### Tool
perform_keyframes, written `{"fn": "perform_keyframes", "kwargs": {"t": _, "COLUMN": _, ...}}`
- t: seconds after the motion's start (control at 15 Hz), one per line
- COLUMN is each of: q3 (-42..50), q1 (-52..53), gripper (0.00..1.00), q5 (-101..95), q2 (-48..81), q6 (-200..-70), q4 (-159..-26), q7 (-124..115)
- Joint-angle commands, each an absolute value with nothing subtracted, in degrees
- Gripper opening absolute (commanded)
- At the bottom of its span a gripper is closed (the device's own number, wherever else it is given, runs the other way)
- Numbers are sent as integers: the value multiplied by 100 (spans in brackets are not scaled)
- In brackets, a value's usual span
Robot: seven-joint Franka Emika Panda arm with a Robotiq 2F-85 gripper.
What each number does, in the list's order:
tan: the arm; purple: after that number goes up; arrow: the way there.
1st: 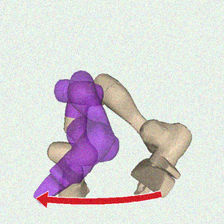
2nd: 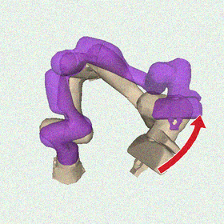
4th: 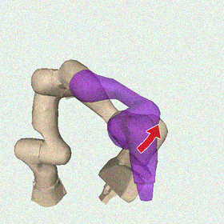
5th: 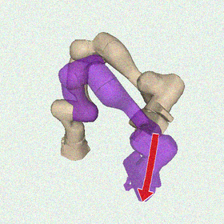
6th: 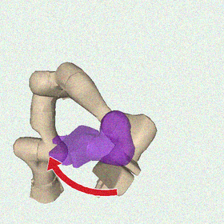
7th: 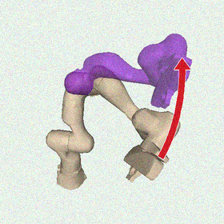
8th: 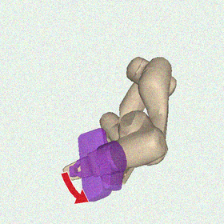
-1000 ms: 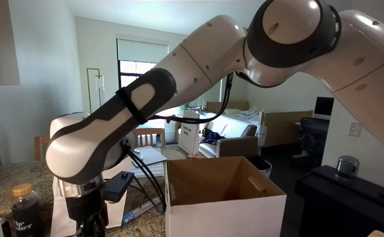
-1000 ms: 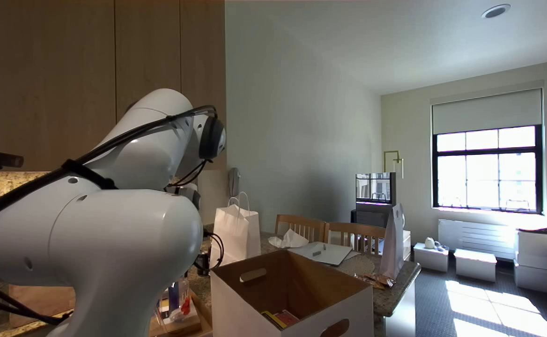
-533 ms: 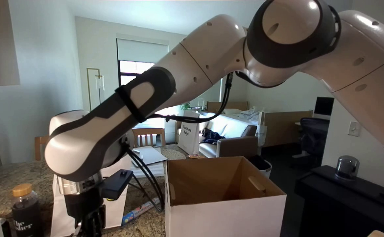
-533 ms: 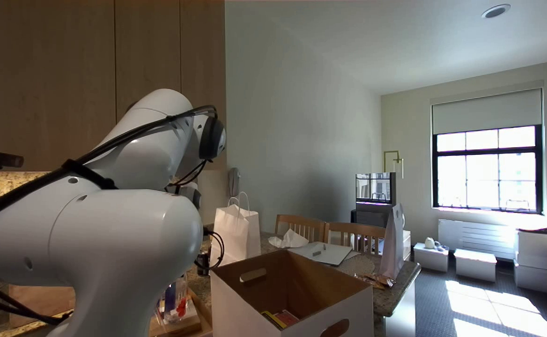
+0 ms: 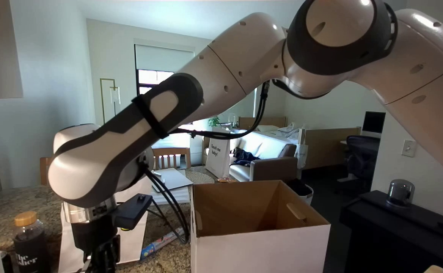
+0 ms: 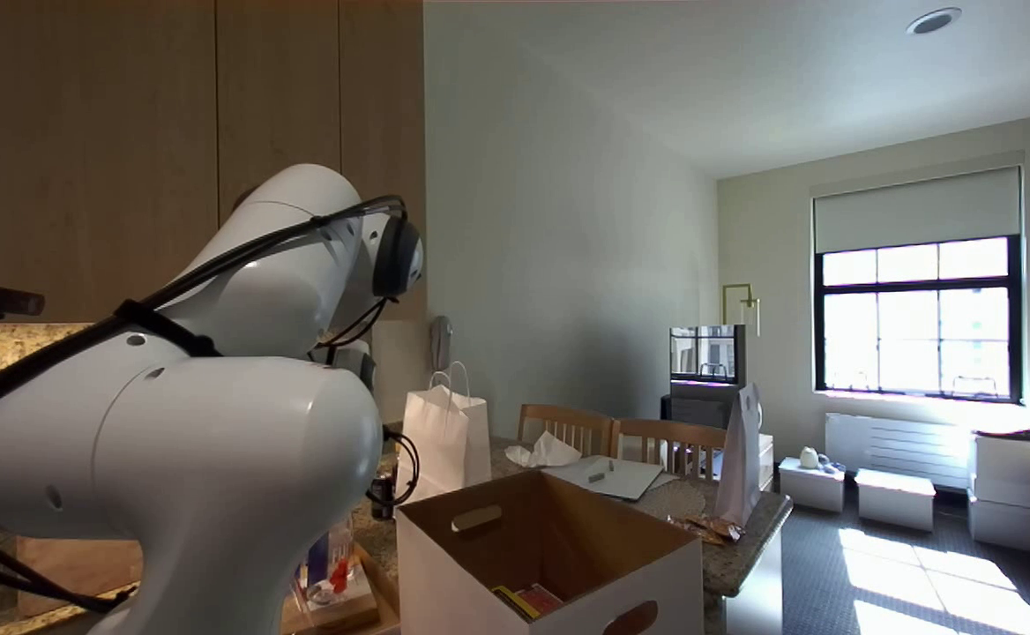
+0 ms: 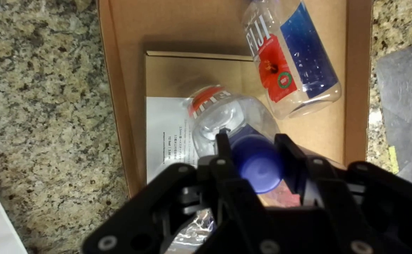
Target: Pick up the bottles from the countertop and put it in the box.
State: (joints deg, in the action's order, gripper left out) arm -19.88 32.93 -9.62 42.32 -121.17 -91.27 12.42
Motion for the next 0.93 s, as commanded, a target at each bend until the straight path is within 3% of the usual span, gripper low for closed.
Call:
{"fn": "perform_keyframes", "kwargs": {"t": 0.0, "q3": -1953, "q1": 3313, "gripper": 15, "q5": -959, "q2": 3535, "q6": -12058, "q4": -9720, "q7": 783}}
{"fn": "perform_keyframes", "kwargs": {"t": 0.87, "q3": -1990, "q1": 3258, "gripper": 14, "q5": -1392, "q2": 1300, "q6": -10965, "q4": -10521, "q7": -353}}
